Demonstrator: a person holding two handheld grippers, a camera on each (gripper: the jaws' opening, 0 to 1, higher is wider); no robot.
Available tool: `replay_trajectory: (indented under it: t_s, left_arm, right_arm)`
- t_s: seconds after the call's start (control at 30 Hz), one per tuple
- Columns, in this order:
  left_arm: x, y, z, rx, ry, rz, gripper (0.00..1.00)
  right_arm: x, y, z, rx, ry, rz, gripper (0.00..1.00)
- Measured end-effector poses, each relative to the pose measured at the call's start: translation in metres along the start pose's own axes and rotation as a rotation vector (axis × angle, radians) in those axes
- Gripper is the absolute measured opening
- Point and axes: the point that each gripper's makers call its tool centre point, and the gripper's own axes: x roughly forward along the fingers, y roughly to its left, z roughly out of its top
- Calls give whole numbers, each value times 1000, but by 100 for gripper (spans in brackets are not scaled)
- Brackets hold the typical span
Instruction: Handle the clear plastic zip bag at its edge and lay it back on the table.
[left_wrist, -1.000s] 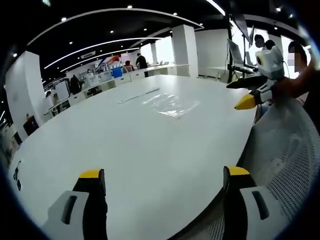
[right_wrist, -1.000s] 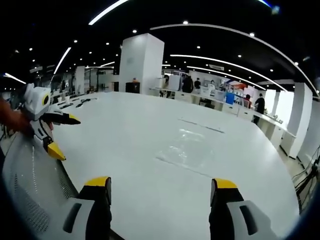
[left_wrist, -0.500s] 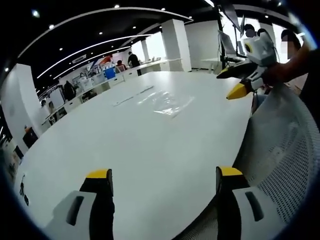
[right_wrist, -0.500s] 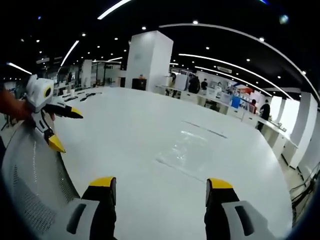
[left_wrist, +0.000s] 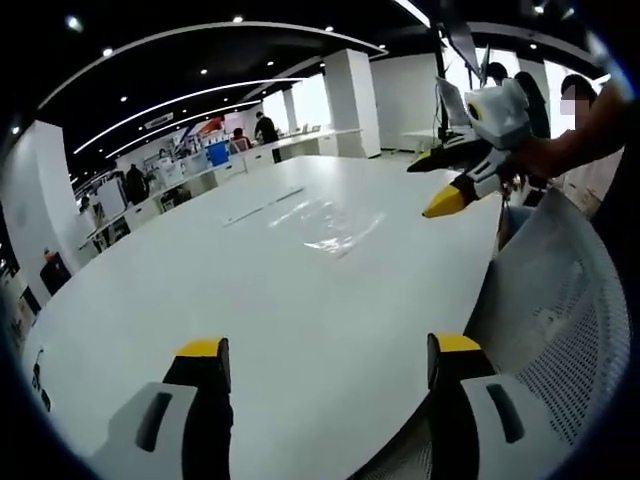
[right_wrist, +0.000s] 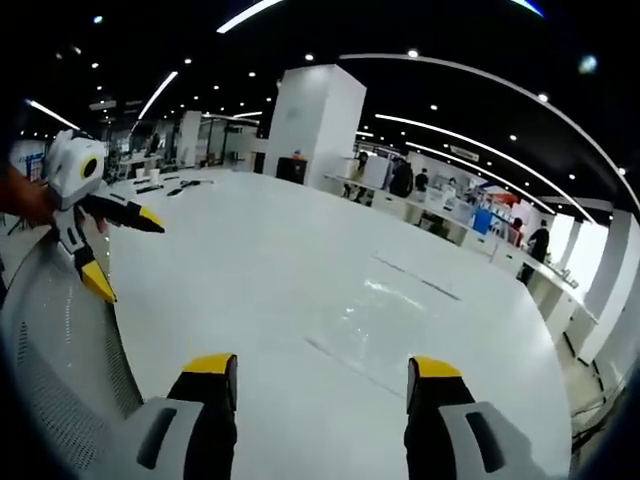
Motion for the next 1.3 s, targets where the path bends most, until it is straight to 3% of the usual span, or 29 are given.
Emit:
replay_trajectory:
  t_s: [0.43, 0.57, 0.97, 1.2, 1.3]
  left_arm:
    - [1, -10, 11, 47, 10, -19, 80]
    - [0, -11, 13, 30, 15, -23, 82]
    - [2, -9, 15, -32, 15, -18, 94]
    - [3, -8, 15, -68, 12, -23, 99]
    - [3, -10, 16, -78, 1, -20, 99]
  right_arm:
    - [23, -10, 5, -115, 67, 81, 55]
    - [28, -11, 10, -153, 65, 115, 53]
    - [49, -12, -1, -205, 135, 183, 49]
    - [59, -17, -10, -230, 168, 209, 33]
    - [62, -19, -10, -216, 172, 212, 32]
